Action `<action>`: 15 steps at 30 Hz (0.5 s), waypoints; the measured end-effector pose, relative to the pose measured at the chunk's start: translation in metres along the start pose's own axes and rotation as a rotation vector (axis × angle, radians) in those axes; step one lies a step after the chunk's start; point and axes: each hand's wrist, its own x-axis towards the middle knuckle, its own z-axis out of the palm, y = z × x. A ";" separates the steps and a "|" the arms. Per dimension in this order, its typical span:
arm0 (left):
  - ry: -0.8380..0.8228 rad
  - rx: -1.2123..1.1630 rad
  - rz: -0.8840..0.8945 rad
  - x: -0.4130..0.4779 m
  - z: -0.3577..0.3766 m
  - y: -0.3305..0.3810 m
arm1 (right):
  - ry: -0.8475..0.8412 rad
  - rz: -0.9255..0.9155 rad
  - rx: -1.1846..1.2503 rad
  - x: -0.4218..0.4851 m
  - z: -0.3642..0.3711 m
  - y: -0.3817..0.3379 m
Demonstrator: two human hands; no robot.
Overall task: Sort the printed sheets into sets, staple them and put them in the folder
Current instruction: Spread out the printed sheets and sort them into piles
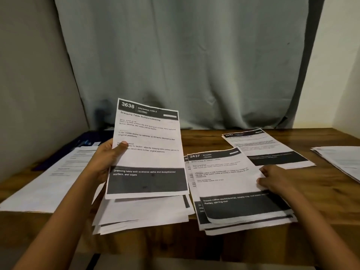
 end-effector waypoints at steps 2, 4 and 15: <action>0.000 -0.025 -0.009 -0.001 -0.001 0.000 | 0.035 0.002 -0.216 -0.001 0.002 -0.005; 0.010 -0.031 -0.015 -0.003 0.002 0.000 | 0.170 -0.042 -0.343 0.000 0.006 -0.010; -0.032 -0.073 -0.018 -0.004 0.075 -0.030 | -0.349 -0.233 0.912 -0.041 0.018 -0.086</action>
